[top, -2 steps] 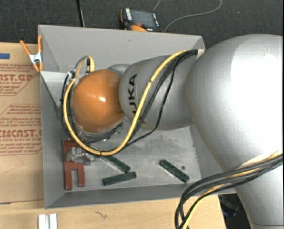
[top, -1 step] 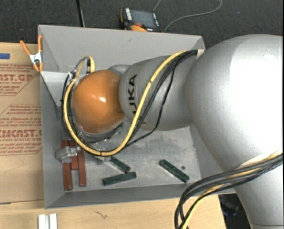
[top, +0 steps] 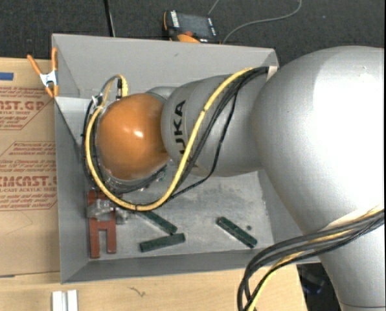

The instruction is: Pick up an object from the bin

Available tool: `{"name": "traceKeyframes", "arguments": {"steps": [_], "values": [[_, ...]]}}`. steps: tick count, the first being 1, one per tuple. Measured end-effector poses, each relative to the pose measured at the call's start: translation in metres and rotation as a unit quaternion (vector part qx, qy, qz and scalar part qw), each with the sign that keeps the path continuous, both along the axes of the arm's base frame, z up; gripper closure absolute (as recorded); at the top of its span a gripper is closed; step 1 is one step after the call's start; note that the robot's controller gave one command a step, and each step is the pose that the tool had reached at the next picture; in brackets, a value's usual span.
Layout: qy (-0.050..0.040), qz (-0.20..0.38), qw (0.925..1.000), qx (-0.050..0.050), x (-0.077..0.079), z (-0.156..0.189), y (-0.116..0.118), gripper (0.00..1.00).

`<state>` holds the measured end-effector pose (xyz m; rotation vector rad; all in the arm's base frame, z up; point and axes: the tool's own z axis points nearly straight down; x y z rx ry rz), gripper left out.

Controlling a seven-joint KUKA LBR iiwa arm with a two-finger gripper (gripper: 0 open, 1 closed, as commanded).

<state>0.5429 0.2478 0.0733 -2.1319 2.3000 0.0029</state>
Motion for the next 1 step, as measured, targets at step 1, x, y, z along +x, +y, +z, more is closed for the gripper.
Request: {"name": "traceKeyframes", "arguments": {"steps": [1], "values": [[-0.0026,0.277,0.9608,0.000,-0.0081,-0.0007,-0.0171,1.00]]}}
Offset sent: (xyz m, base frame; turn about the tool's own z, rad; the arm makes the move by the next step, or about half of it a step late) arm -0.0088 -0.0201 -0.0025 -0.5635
